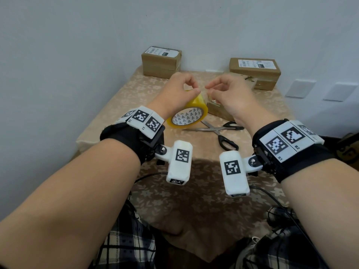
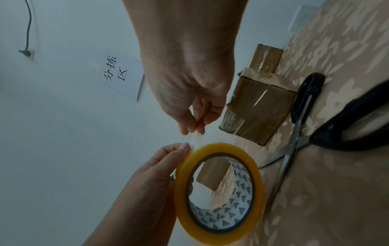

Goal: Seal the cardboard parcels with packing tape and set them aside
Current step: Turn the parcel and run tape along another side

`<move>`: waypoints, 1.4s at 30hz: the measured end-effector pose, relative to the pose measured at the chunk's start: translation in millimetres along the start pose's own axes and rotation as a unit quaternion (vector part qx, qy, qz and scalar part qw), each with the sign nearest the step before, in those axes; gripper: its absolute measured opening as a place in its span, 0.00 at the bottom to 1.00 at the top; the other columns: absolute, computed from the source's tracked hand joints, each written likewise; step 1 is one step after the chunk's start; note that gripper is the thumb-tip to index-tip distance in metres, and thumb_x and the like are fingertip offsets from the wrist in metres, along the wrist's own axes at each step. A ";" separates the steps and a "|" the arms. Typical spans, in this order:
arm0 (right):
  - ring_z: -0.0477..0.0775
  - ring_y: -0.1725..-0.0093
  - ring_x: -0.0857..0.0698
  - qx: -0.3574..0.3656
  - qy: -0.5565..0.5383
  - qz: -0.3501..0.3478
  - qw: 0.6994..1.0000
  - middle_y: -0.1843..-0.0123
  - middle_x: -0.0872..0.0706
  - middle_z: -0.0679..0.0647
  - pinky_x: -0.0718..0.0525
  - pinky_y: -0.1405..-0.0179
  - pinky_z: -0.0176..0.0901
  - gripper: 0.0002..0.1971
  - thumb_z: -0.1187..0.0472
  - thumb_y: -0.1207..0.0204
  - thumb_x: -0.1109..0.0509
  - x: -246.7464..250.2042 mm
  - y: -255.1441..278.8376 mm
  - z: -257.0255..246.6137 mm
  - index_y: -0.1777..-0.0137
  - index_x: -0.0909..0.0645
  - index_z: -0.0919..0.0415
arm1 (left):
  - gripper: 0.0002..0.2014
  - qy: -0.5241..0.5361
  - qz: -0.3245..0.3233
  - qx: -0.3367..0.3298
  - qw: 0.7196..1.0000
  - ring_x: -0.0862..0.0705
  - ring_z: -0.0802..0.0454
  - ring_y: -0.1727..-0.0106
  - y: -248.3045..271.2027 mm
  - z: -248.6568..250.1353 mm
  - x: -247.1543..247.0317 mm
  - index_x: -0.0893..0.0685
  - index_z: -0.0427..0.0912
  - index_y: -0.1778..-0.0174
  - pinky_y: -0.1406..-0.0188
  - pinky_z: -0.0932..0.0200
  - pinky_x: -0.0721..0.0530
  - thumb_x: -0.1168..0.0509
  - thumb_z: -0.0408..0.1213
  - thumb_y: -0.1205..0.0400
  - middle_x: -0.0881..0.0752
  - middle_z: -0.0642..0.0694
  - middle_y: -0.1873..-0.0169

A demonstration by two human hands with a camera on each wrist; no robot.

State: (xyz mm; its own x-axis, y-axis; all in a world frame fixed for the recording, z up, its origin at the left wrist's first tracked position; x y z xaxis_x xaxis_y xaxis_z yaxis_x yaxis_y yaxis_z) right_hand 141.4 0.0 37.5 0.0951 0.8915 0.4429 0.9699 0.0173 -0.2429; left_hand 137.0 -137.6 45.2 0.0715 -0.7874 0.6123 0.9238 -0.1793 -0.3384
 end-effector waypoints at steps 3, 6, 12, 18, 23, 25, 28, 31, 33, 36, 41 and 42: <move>0.55 0.54 0.17 0.001 0.018 0.008 1.000 0.51 0.16 0.55 0.15 0.45 0.57 0.14 0.67 0.26 0.29 -0.6 -0.4 2.1 0.61 0.20 0.44 | 0.01 -0.002 -0.003 0.005 1.000 0.28 0.59 0.45 -0.2 -2.0 -0.5 0.19 0.45 0.55 0.53 0.69 0.36 0.33 0.37 0.20 0.26 0.50 0.47; 0.54 0.56 0.17 -0.010 0.014 0.010 1.000 0.51 0.18 0.53 0.15 0.47 0.53 0.15 0.68 0.28 0.28 3.7 -1.0 6.3 0.61 0.20 0.44 | 0.01 -0.009 -0.008 0.006 1.000 0.27 0.58 0.47 0.1 -3.2 -0.9 0.19 0.45 0.55 0.54 0.69 0.35 0.33 0.37 0.20 0.26 0.50 0.48; 0.46 0.60 0.17 -0.018 -0.011 -0.003 1.000 0.54 0.12 0.60 0.23 0.65 0.29 0.06 0.68 0.25 0.27 6.0 2.6 3.0 0.53 0.15 0.56 | 0.02 -0.018 -0.006 0.014 1.000 0.27 0.57 0.48 0.7 -4.9 0.5 0.20 0.44 0.54 0.59 0.68 0.35 0.35 0.38 0.18 0.26 0.49 0.47; 0.41 0.60 0.17 -0.020 -0.041 -0.020 0.999 0.53 0.13 0.58 0.25 0.69 0.20 0.08 0.66 0.24 0.27 4.0 6.3 1.9 0.46 0.14 0.60 | 0.03 -0.036 -0.007 0.021 0.999 0.27 0.57 0.48 1.1 -5.7 -0.5 0.20 0.45 0.54 0.54 0.65 0.35 0.35 0.40 0.18 0.26 0.51 0.47; 0.43 0.54 0.17 -0.037 -0.027 -0.017 0.999 0.51 0.13 0.55 0.21 0.56 0.27 0.10 0.67 0.25 0.26 3.2 3.6 7.1 0.45 0.14 0.61 | 0.04 -0.040 -0.002 0.024 0.999 0.27 0.57 0.47 0.7 -7.5 -0.3 0.20 0.44 0.53 0.50 0.64 0.34 0.36 0.41 0.18 0.26 0.50 0.47; 0.40 0.56 0.18 -0.037 -0.020 -0.019 0.999 0.54 0.14 0.52 0.21 0.54 0.27 0.10 0.66 0.25 0.26 2.9 2.8 8.1 0.44 0.13 0.61 | 0.04 -0.048 0.000 0.022 0.999 0.27 0.57 0.46 0.1 -7.7 0.0 0.20 0.44 0.53 0.49 0.64 0.34 0.36 0.41 0.18 0.26 0.50 0.46; 0.37 0.58 0.19 -0.033 -0.018 -0.021 0.999 0.57 0.15 0.47 0.23 0.57 0.25 0.11 0.64 0.24 0.26 2.5 1.9 8.0 0.43 0.13 0.61 | 0.04 -0.065 0.002 0.016 0.998 0.27 0.57 0.46 -0.2 -6.6 0.7 0.20 0.45 0.54 0.49 0.64 0.34 0.35 0.41 0.18 0.25 0.50 0.46; 0.37 0.58 0.20 -0.025 -0.010 -0.027 0.999 0.58 0.16 0.45 0.25 0.58 0.30 0.11 0.58 0.25 0.25 -1.0 2.3 7.2 0.43 0.13 0.58 | 0.04 -0.083 0.000 0.002 0.997 0.26 0.57 0.47 -0.1 -3.9 -0.1 0.20 0.45 0.54 0.50 0.64 0.33 0.36 0.41 0.18 0.25 0.51 0.47; 0.40 0.60 0.22 -0.020 0.005 -0.034 0.999 0.59 0.18 0.47 0.26 0.59 0.33 0.11 0.54 0.25 0.24 -4.0 2.7 7.6 0.44 0.14 0.53 | 0.04 -0.094 -0.002 -0.007 0.996 0.26 0.57 0.47 0.3 -1.9 -1.5 0.20 0.46 0.54 0.51 0.64 0.33 0.35 0.41 0.18 0.26 0.52 0.48; 0.48 0.53 0.17 -0.017 0.044 -0.047 0.998 0.52 0.15 0.53 0.21 0.52 0.38 0.10 0.52 0.24 0.25 -7.7 2.4 7.8 0.45 0.14 0.49 | 0.06 -0.109 -0.007 -0.020 0.994 0.27 0.59 0.47 0.0 0.7 -4.2 0.19 0.44 0.52 0.51 0.65 0.34 0.36 0.42 0.18 0.26 0.53 0.47; 0.53 0.46 0.15 -0.011 0.109 -0.069 0.992 0.48 0.12 0.56 0.18 0.43 0.48 0.12 0.52 0.21 0.30 -11.9 4.8 2.9 0.40 0.13 0.53 | 0.04 -0.115 -0.012 -0.041 0.992 0.28 0.60 0.47 -0.3 5.2 -5.6 0.20 0.46 0.55 0.53 0.68 0.35 0.35 0.42 0.18 0.27 0.53 0.48; 0.50 0.50 0.16 -0.009 0.109 -0.070 0.992 0.52 0.13 0.53 0.19 0.48 0.44 0.12 0.52 0.19 0.32 -11.2 5.2 1.8 0.41 0.14 0.54 | 0.04 -0.113 -0.012 -0.043 0.993 0.28 0.60 0.47 -0.4 5.5 -5.5 0.20 0.46 0.55 0.52 0.68 0.35 0.35 0.42 0.18 0.26 0.52 0.48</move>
State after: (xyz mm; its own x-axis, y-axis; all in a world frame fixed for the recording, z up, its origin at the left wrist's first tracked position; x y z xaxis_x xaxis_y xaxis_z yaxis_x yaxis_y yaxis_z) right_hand 145.0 -9.1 29.7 0.0044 0.7622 0.6473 0.9807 0.1234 -0.1519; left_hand 138.3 -130.0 45.9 0.1407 -0.6319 0.7621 0.8916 -0.2538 -0.3750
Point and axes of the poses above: each hand's wrist, its own y-axis away from the middle knuckle, its own x-axis out of the back of the hand, z = x × y, the point moved 9 cm from there along -y, towards the middle knuckle
